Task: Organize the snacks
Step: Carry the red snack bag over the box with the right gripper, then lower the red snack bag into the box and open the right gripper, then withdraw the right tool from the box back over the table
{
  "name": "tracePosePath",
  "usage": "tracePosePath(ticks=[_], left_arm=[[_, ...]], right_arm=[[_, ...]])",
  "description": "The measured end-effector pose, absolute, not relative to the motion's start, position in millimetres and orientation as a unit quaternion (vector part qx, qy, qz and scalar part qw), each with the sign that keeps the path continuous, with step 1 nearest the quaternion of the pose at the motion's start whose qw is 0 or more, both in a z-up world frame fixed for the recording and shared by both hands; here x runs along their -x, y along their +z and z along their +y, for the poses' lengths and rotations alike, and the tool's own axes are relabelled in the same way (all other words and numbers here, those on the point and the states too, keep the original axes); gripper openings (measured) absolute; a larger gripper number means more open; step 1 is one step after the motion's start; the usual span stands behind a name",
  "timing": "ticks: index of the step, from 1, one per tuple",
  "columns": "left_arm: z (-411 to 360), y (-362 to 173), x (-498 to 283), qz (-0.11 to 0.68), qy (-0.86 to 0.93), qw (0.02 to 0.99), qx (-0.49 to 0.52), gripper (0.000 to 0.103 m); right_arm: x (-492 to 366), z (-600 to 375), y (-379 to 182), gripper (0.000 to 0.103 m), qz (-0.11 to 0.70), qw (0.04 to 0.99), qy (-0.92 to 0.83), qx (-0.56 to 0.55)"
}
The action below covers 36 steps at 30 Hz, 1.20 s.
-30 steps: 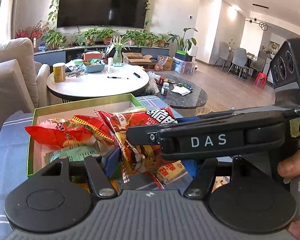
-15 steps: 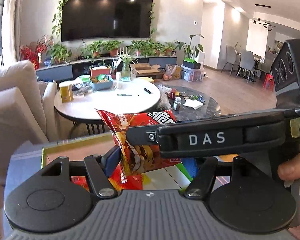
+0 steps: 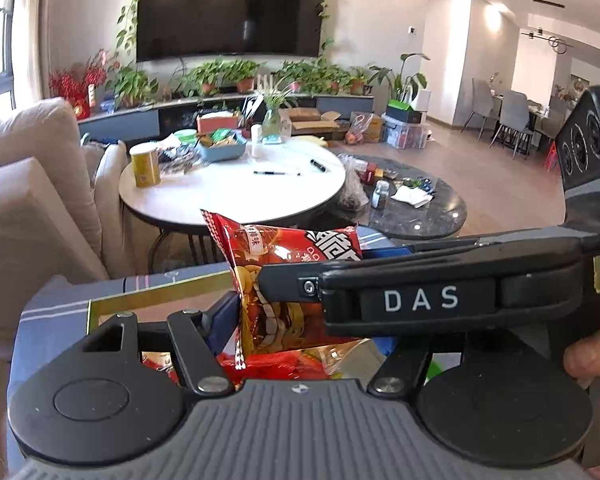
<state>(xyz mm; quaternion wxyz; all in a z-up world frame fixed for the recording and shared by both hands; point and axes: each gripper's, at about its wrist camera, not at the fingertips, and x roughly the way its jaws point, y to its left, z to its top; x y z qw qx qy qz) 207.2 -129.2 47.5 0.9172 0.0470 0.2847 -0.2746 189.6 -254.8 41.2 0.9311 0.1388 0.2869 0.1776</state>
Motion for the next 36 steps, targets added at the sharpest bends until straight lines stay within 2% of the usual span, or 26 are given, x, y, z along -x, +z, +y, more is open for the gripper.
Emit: tracePosePath(ticks=[7, 21, 36], left_arm=[[-119.8, 36.2, -220.2, 0.303, -0.260, 0.916, -0.027, 0.075], [-97.1, 36.6, -211.6, 0.294, -0.233, 0.927, -0.008, 0.079], [-60.3, 46.3, -150.3, 0.249, -0.195, 0.949, -0.005, 0.087]], right_arm=[[-204.2, -247.5, 27.8, 0.092, 0.305, 0.923, 0.183, -0.145], [-184.0, -247.3, 34.2, 0.092, 0.286, 0.933, 0.169, -0.138], [-127.6, -242.5, 47.0, 0.092, 0.233, 0.952, 0.171, -0.101]])
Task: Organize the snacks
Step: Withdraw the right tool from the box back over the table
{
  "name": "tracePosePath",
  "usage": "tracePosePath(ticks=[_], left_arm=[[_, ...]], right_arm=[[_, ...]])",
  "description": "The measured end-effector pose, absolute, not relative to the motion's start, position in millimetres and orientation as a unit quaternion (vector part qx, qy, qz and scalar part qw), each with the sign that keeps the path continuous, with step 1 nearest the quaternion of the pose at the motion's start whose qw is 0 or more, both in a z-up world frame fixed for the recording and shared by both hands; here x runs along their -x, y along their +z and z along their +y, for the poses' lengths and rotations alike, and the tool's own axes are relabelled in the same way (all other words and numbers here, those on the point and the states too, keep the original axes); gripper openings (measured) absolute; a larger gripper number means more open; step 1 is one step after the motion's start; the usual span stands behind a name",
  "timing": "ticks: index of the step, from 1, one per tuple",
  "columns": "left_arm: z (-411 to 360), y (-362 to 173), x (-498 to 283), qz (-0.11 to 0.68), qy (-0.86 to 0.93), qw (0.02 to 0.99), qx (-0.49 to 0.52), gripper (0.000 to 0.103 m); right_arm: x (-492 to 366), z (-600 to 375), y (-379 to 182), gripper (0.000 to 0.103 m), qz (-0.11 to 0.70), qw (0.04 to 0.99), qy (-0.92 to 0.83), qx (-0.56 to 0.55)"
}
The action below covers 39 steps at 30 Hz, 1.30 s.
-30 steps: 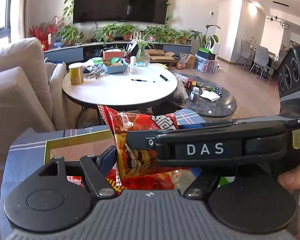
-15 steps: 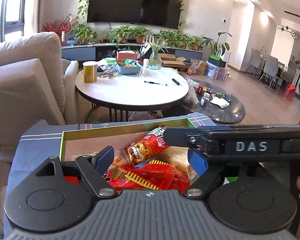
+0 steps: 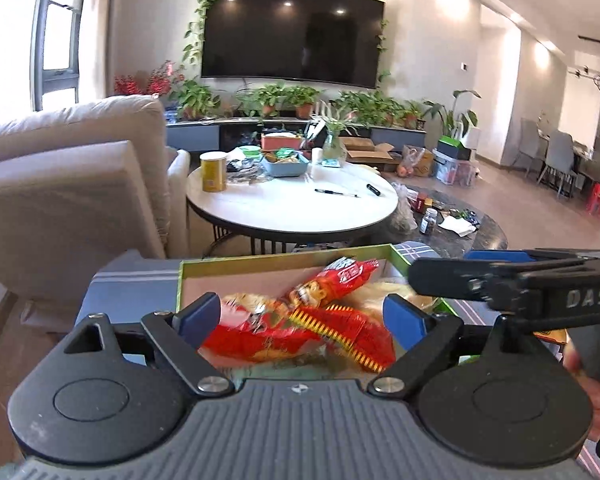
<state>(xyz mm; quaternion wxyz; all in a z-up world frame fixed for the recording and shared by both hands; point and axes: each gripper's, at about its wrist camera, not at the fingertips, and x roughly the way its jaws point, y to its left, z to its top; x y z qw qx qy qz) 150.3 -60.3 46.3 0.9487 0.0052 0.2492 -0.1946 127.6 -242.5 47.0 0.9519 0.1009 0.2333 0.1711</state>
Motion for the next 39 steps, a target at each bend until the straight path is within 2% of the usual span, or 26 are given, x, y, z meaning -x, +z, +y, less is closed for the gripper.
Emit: tracePosePath(ticks=[9, 13, 39], left_arm=[[-31.2, 41.5, -120.9, 0.260, -0.183, 0.948, 0.024, 0.088], [-23.8, 41.9, -103.3, 0.248, -0.180, 0.952, 0.018, 0.095], [3.0, 19.9, -40.7, 0.265, -0.193, 0.945, 0.011, 0.095]], right_arm=[[-94.6, -234.4, 47.0, 0.092, 0.228, 0.953, 0.167, -0.108], [-81.8, -229.4, 45.9, 0.092, 0.236, 0.950, 0.170, -0.112], [-25.3, -188.3, 35.4, 0.092, 0.276, 0.942, 0.171, -0.081]])
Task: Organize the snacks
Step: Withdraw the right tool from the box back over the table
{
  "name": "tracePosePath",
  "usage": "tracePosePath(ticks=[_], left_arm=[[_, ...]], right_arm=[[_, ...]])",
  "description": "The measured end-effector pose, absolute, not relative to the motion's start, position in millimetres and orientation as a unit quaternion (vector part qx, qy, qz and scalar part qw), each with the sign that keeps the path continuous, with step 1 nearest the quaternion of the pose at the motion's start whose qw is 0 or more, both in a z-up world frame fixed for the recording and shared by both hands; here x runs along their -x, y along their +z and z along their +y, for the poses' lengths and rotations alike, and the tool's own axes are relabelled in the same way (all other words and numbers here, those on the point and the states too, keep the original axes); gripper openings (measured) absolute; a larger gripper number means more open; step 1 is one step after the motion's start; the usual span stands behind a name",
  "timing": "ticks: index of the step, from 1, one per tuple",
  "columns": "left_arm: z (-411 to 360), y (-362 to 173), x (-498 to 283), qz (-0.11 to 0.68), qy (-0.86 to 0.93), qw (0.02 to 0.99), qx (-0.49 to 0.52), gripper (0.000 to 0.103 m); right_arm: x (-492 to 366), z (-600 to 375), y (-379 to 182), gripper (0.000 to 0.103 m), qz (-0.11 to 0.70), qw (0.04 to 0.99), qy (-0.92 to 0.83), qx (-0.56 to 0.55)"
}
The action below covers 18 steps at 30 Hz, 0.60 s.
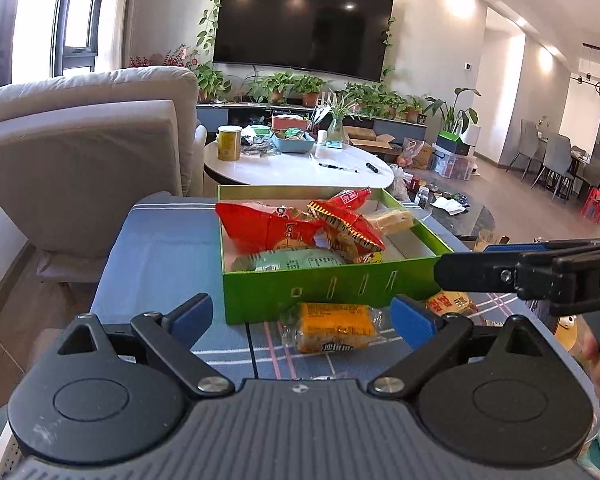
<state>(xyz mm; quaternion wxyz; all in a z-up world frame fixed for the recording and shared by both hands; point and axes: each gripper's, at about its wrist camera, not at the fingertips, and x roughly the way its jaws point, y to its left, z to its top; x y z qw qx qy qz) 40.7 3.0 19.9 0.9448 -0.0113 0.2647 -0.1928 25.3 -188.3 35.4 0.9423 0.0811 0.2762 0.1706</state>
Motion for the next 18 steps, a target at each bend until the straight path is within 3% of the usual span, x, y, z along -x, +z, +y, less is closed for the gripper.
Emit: tracePosePath(ticks=[18], left_arm=[[7.0, 15.1, -35.7, 0.276, -0.188, 0.943, 0.009, 0.095]], right_arm=[[-20.6, -181.6, 30.4, 0.092, 0.286, 0.939, 0.173, -0.079]])
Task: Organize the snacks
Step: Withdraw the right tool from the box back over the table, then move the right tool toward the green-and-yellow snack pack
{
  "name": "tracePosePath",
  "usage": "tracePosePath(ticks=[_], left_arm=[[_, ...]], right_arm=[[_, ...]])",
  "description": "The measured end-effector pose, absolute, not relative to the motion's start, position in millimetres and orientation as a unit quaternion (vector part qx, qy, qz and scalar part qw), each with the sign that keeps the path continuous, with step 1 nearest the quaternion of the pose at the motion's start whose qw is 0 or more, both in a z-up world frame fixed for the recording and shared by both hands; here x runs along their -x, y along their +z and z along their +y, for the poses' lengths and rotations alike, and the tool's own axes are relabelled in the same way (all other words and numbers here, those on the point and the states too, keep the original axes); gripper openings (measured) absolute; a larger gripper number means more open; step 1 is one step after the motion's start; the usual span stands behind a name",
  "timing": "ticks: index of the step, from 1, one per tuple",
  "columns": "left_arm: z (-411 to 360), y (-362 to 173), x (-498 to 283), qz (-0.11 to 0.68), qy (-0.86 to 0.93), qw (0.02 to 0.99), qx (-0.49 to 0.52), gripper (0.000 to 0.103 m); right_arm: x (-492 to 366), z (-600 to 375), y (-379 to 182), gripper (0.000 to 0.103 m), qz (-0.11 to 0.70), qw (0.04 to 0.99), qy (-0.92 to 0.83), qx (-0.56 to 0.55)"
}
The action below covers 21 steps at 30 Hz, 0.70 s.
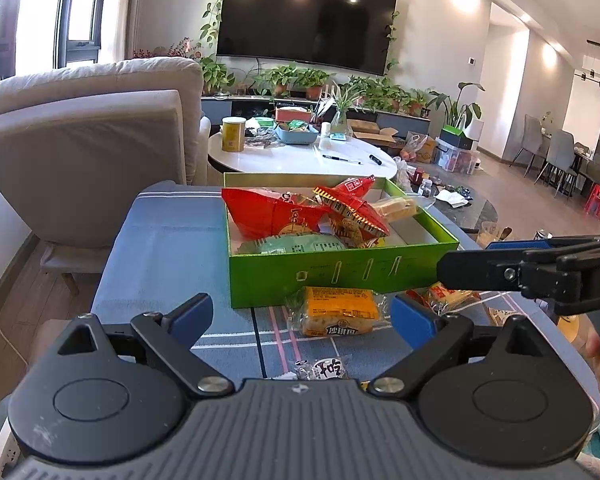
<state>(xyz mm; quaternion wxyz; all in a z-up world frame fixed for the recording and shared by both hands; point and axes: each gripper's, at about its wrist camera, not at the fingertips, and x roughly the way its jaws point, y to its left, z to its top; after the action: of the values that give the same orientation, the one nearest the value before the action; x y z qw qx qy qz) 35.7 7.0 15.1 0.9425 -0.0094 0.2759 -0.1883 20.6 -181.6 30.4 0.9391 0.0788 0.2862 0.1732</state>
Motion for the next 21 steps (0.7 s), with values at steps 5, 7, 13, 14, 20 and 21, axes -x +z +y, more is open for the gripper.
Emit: tracePosePath(ticks=[5, 7, 13, 14, 20, 21], left_arm=[[6.1, 12.4, -36.8, 0.280, -0.188, 0.941, 0.006, 0.095], [6.4, 10.7, -36.7, 0.282, -0.188, 0.941, 0.005, 0.095], [10.1, 5.2, -39.0, 0.293, -0.182, 0.939, 0.006, 0.095], [10.7, 4.3, -39.7, 0.295, -0.180, 0.938, 0.006, 0.095], [17.5, 1.4, -43.9, 0.303, -0.164, 0.938, 0.018, 0.095], [18.6, 1.1, -44.3, 0.304, -0.163, 0.938, 0.019, 0.095]], right_arm=[[-21.6, -182.9, 28.2, 0.092, 0.291, 0.938, 0.170, -0.083], [-21.9, -182.3, 27.6, 0.092, 0.293, 0.937, 0.170, -0.082], [-22.4, -181.6, 22.4, 0.092, 0.304, 0.934, 0.170, -0.075], [-22.5, -182.1, 21.1, 0.092, 0.306, 0.934, 0.169, -0.076], [-23.3, -182.5, 17.4, 0.092, 0.315, 0.931, 0.167, -0.078], [-23.2, -182.4, 17.2, 0.092, 0.315, 0.931, 0.168, -0.078]])
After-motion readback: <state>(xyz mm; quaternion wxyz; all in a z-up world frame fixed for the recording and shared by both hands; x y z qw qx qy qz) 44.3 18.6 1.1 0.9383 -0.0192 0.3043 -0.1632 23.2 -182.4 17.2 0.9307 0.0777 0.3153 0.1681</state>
